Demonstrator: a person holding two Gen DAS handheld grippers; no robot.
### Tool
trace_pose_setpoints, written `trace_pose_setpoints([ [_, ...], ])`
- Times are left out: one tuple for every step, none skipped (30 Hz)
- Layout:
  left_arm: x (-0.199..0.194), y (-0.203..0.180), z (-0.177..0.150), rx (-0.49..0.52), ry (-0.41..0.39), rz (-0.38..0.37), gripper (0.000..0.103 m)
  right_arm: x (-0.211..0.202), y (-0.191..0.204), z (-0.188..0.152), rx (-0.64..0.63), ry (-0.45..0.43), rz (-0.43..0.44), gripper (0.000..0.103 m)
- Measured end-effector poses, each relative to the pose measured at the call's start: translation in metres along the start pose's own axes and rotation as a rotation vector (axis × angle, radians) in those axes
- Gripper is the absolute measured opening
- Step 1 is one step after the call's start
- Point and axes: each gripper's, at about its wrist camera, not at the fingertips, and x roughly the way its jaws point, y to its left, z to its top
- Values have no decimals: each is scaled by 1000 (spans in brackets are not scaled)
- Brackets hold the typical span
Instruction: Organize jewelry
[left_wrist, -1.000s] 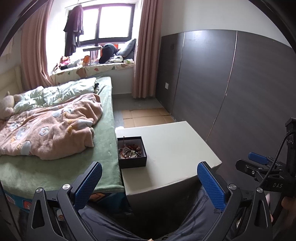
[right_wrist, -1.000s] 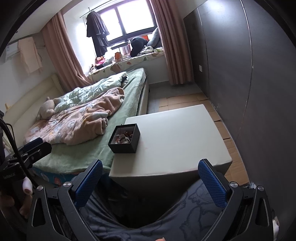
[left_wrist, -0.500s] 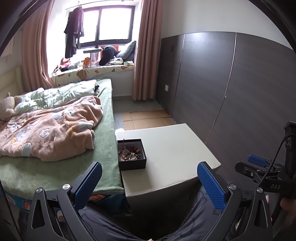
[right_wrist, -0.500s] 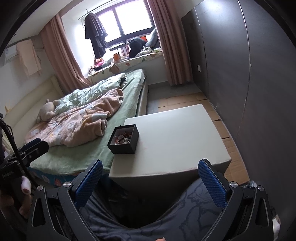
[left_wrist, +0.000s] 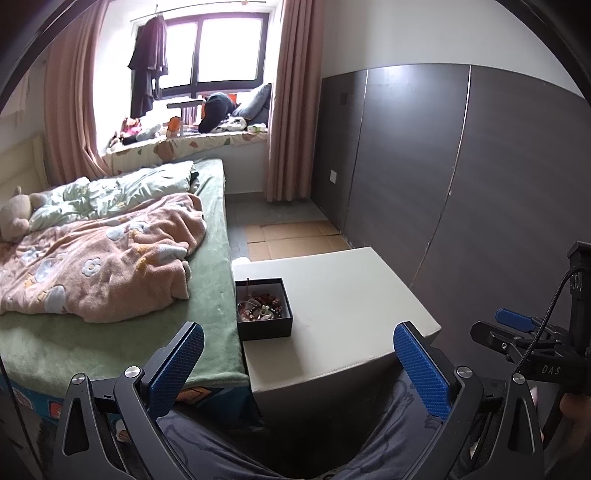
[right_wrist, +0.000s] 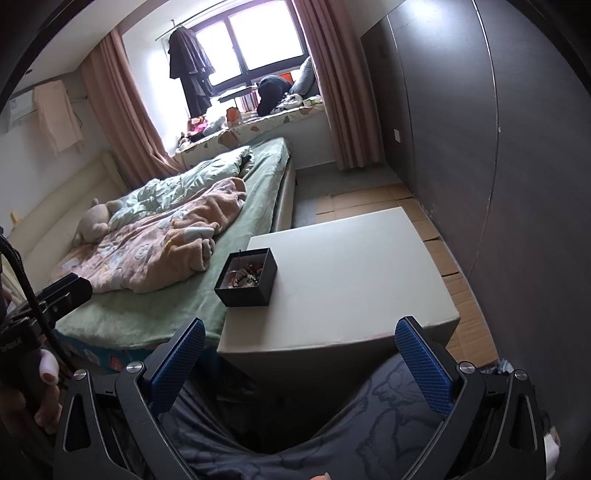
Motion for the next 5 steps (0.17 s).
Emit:
trace_pose_setpoints([
  [0,1,0,2,-4,0,103,0,0,0,1,0,1,103],
  [0,1,-1,5,-4,-1,102,0,-1,0,3,0,2,103],
  [0,0,-1,6,-3,-2,103,0,0,0,2,1,2,103],
  [0,1,-1,5,-1,-5,103,0,0,0,2,1,0,103],
  [1,1,-1,6,2,-9,103,0,0,0,2,3,-2,103],
])
